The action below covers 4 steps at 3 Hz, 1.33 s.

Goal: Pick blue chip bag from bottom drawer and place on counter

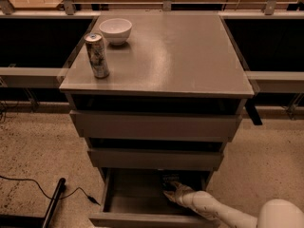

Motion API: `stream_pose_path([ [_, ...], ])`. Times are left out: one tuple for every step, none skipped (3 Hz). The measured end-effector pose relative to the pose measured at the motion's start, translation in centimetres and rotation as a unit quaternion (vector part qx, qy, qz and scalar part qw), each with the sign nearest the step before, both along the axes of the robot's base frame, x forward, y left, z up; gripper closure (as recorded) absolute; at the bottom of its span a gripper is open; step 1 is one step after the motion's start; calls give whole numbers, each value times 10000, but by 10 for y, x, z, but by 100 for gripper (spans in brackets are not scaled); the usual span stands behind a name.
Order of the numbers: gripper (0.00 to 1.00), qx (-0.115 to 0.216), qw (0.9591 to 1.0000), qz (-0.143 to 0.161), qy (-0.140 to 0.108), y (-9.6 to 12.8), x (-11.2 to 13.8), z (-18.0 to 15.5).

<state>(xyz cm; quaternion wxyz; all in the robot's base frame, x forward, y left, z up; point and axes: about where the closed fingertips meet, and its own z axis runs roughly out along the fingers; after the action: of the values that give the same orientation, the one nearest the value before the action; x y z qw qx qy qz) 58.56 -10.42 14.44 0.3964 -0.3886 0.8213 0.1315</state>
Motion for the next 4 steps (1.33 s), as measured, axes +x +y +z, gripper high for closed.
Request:
stream_pose_path([
  [85, -35, 10000, 26, 8, 1, -1, -4],
  [100, -65, 9998, 184, -14, 6, -2, 5],
  [100, 89, 9977, 599, -291, 12, -13, 38],
  [100, 581, 9915, 897, -747, 6, -25, 96],
])
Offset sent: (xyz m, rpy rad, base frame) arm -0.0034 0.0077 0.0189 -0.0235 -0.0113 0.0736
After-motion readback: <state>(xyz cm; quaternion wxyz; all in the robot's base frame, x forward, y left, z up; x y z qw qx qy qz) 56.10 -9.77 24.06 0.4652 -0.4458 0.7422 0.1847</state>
